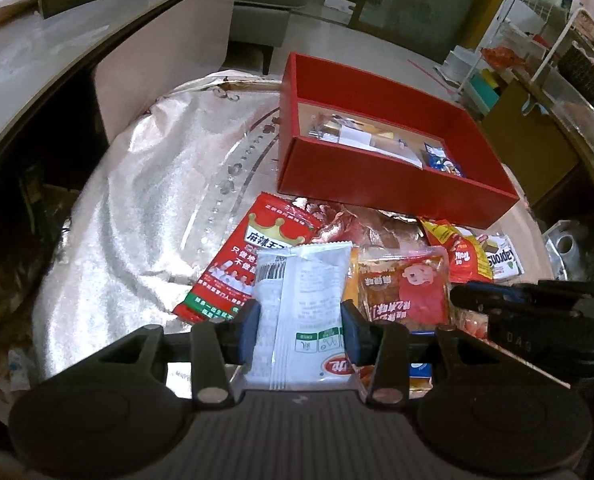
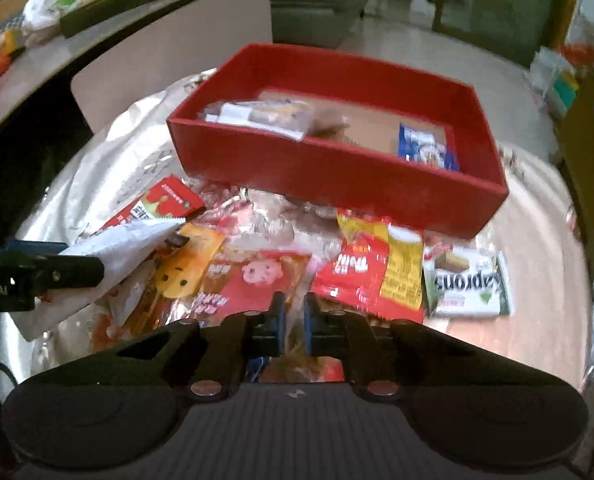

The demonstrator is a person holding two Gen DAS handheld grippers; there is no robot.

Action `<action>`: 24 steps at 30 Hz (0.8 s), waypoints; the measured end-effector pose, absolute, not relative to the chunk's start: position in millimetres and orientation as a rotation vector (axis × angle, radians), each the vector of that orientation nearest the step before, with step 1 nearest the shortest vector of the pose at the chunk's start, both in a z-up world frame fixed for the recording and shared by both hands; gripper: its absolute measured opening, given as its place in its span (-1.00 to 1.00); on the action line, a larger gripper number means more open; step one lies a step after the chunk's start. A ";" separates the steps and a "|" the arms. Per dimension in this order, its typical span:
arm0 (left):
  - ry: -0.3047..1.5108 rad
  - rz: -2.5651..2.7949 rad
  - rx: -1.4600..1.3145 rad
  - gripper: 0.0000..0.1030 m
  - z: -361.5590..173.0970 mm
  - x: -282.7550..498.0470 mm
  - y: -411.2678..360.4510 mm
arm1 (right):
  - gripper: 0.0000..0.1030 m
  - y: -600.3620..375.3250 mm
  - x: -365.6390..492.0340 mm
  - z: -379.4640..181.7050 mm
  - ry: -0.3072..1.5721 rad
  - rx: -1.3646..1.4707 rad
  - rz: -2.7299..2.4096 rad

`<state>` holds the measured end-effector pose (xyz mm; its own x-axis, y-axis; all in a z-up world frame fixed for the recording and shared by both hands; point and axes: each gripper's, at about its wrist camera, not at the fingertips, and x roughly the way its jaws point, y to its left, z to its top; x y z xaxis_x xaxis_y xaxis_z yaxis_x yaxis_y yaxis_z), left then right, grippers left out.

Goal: Organize snacks
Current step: 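Lift and carry the white packet into the red box with left tool while right tool carries the red-and-blue packet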

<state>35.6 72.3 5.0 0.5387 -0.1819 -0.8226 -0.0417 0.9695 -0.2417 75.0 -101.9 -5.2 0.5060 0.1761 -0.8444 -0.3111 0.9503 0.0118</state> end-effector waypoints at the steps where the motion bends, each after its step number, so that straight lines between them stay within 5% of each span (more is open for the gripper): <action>1: 1.001 -0.083 -0.239 -0.28 4.4 35.5 71.2 | -0.43 -99.8 74.2 -3.9 0.980 -0.147 0.297; 2: 1.004 -0.080 -0.236 -0.28 3.1 35.7 70.5 | -0.35 -94.7 74.5 -3.2 0.976 -0.163 0.297; 4: 1.017 -0.073 -0.217 -0.25 -2.4 38.3 68.4 | 0.31 -77.0 76.0 -7.7 0.996 -0.217 0.287; 8: 1.073 -0.012 -0.178 -0.18 -23.0 48.9 66.9 | 0.50 -43.7 74.3 -31.9 1.008 -0.373 0.266; 11: 1.102 0.004 -0.193 -0.08 -34.0 55.2 69.6 | 0.34 -45.5 75.2 -37.1 0.980 -0.375 0.262; 18: 1.100 -0.037 -0.240 -0.28 -25.2 49.5 71.7 | -0.80 -83.9 69.4 -9.1 0.992 -0.277 0.301; 21: 1.077 -0.043 -0.254 -0.29 -17.1 46.0 74.5 | -0.78 -98.4 66.7 -6.6 0.997 -0.239 0.296; 24: 1.062 -0.017 -0.256 -0.29 -13.3 45.6 79.3 | -0.50 -108.6 66.7 -9.0 1.021 -0.136 0.317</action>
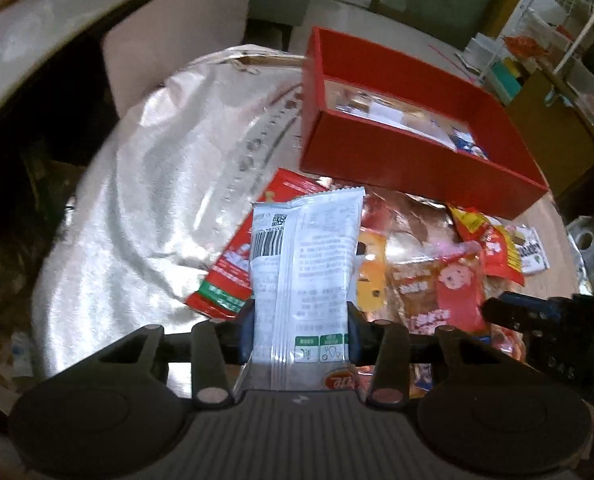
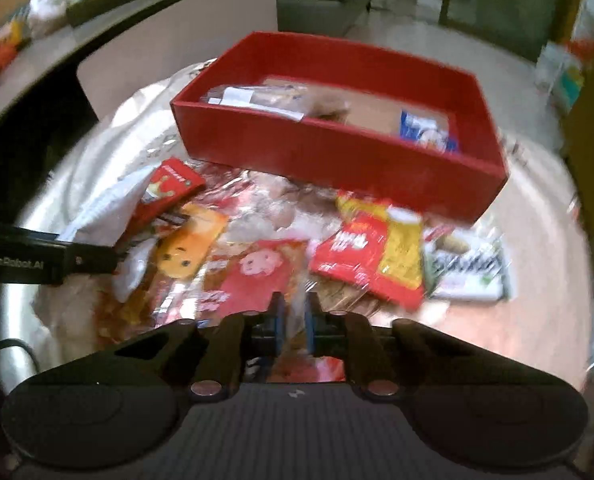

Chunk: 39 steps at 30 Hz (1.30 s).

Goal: Organize snacks
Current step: 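Lift and carry the white packet into the red box with left tool while right tool carries the red-and-blue packet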

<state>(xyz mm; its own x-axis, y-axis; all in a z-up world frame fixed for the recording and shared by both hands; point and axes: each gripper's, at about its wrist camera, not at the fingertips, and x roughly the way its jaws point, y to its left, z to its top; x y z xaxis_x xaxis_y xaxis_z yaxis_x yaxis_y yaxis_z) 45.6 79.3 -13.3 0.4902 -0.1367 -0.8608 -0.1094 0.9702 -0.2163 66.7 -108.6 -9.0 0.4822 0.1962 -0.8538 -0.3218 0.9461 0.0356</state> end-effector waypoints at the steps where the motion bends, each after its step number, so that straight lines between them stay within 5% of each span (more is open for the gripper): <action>1: 1.058 -0.002 -0.266 -0.29 -13.1 45.0 81.4 | -0.37 -105.7 64.6 -8.7 1.011 -0.141 0.313; 2: 1.057 0.003 -0.277 -0.29 -12.9 46.6 83.7 | -0.23 -97.9 62.8 -9.3 1.003 -0.175 0.308; 4: 1.048 0.009 -0.296 -0.29 -10.9 47.8 87.8 | 0.45 -81.6 59.8 -12.2 0.988 -0.228 0.300; 9: 1.056 -0.006 -0.290 -0.28 -10.4 45.7 90.7 | 0.88 -49.0 62.9 -40.5 0.971 -0.414 0.252; 11: 1.062 -0.011 -0.301 -0.28 -10.4 44.7 92.4 | 0.84 -51.5 66.3 -51.7 0.993 -0.413 0.215; 13: 1.061 -0.034 -0.310 -0.28 -8.1 44.9 92.1 | 0.31 -58.1 65.2 -45.0 0.990 -0.391 0.200; 16: 1.043 -0.066 -0.307 -0.28 -2.2 45.6 88.0 | 0.01 -74.1 69.5 -26.1 1.015 -0.336 0.215; 28: 0.943 -0.151 -0.362 -0.28 27.7 55.6 70.9 | -0.01 -123.0 56.9 32.5 0.921 -0.192 0.218; 39: 0.858 -0.098 -0.227 -0.28 30.2 95.1 36.7 | -0.01 -154.9 111.4 30.7 0.831 -0.001 0.273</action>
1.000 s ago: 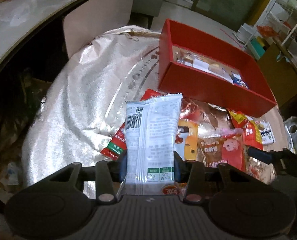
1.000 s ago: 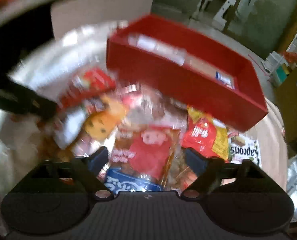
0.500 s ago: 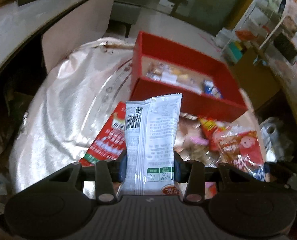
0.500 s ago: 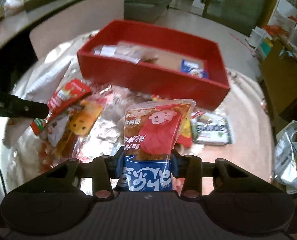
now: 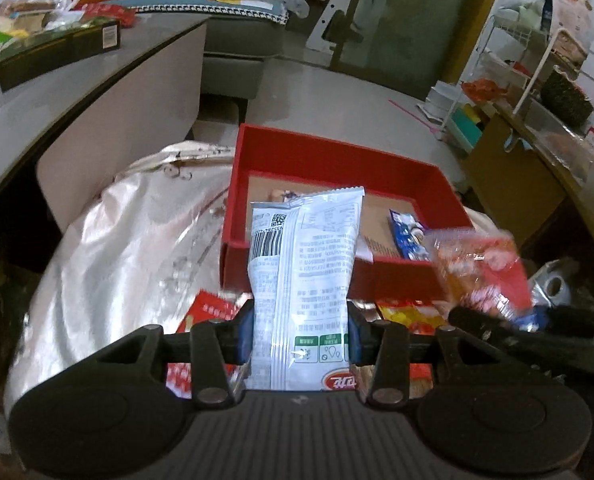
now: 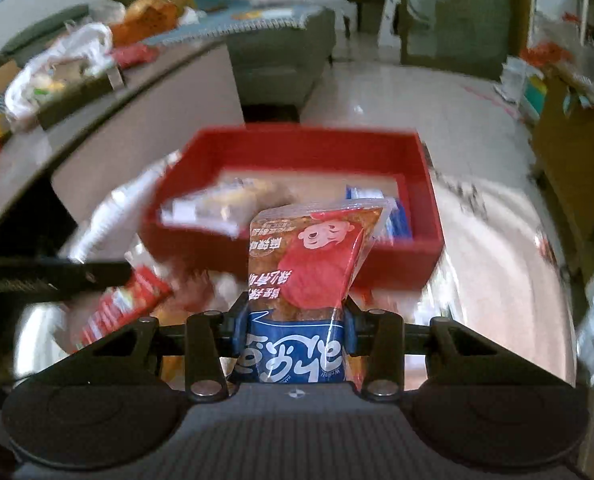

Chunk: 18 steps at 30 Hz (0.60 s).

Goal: Organize snacks
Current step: 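Lift and carry the white packet into the red box with left tool while right tool carries the red-and-blue packet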

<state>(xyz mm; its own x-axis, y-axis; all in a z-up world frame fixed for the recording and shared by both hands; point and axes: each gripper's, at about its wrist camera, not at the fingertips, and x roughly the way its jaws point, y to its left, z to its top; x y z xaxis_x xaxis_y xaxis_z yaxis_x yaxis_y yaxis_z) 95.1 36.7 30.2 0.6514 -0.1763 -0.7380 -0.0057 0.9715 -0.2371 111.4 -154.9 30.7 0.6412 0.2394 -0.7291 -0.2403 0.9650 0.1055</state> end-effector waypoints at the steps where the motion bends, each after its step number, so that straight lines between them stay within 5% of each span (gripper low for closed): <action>1: 0.859 -0.101 -0.219 -0.28 28.6 98.7 35.6 | -0.01 -154.6 114.2 33.3 0.819 0.012 0.280; 18: 0.841 -0.077 -0.154 -0.28 29.5 159.2 9.8 | -0.01 -161.4 168.6 35.0 0.783 0.048 0.249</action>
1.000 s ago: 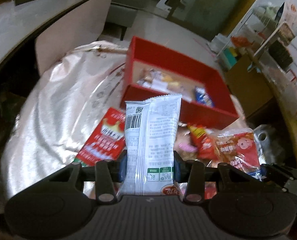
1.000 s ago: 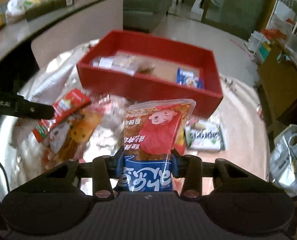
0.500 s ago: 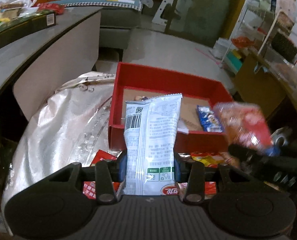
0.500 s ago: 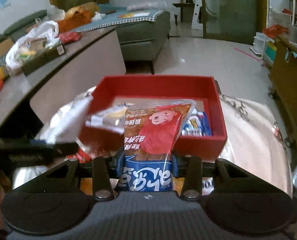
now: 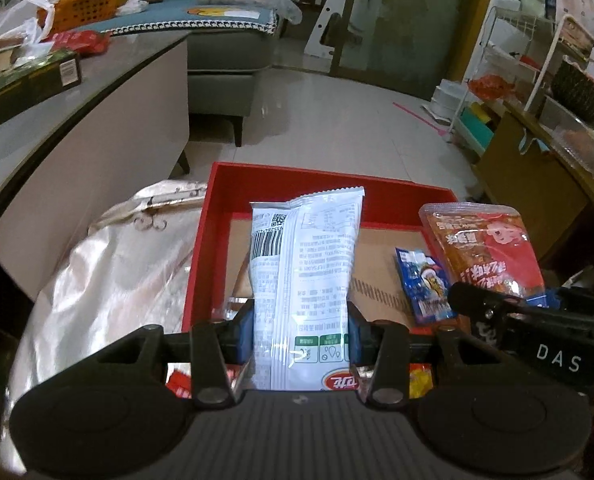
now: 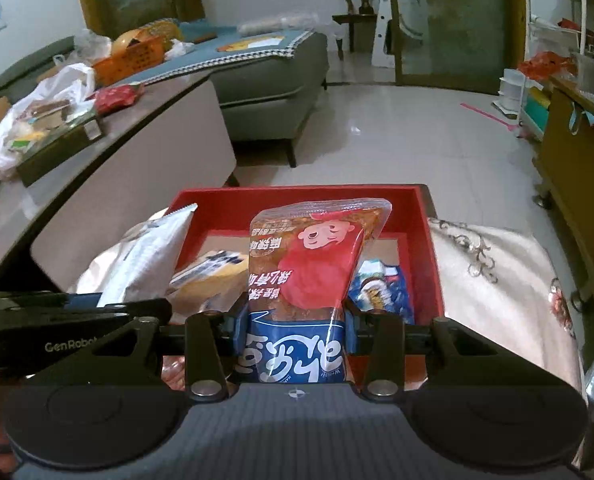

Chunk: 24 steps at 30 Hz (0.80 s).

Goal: Organize snacks
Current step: 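Lift and carry the white packet into the red box with left tool while right tool carries the red-and-blue packet, then open left tool to release the white packet while right tool releases the red-and-blue packet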

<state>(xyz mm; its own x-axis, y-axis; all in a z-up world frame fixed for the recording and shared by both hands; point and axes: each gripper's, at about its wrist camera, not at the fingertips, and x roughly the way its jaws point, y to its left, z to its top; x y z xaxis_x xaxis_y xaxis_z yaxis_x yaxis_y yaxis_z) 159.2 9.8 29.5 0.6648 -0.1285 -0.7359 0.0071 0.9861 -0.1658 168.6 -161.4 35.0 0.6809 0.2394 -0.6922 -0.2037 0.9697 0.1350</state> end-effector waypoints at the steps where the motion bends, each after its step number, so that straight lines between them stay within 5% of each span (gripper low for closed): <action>1: 0.841 -0.077 -0.150 -0.28 28.9 163.2 9.4 | -0.01 -162.5 171.9 34.2 0.782 0.050 0.245; 24: 0.844 -0.048 -0.084 -0.28 5.3 218.3 -3.3 | -0.01 -158.7 224.0 5.1 0.818 0.022 0.229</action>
